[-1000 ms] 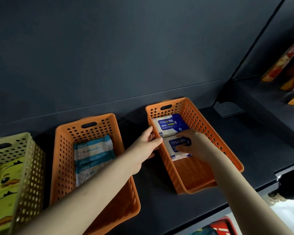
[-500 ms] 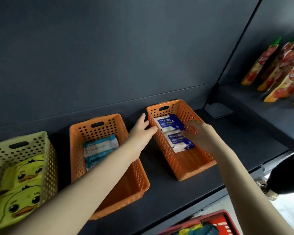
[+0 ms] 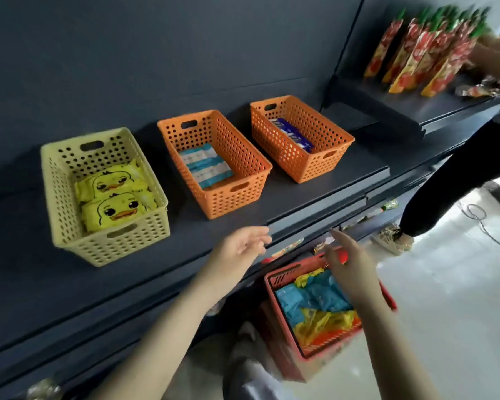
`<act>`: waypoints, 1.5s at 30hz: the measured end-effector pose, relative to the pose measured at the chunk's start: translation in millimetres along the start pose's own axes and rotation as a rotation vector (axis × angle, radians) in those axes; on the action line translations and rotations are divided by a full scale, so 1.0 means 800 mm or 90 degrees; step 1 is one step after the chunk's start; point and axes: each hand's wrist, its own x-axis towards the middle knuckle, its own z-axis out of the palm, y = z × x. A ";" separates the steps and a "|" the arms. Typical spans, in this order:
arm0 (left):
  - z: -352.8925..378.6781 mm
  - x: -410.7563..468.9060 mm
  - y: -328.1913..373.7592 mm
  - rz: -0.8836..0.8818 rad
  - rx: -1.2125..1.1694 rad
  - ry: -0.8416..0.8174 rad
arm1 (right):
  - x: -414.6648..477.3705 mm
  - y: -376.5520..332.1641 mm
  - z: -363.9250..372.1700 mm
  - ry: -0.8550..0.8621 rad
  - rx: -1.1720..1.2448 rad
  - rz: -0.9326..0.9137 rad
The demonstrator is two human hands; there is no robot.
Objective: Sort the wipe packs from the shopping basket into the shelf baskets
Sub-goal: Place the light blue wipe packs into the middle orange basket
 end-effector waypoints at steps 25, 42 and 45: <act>0.333 0.121 -0.331 -0.570 0.022 0.072 | 0.076 0.441 0.091 -0.333 -0.062 0.332; 0.386 0.264 -0.587 -0.693 0.060 0.390 | 0.125 0.566 0.329 -0.243 -0.106 0.349; 0.391 0.273 -0.586 -0.680 0.015 0.419 | 0.118 0.561 0.337 -0.214 -0.145 0.332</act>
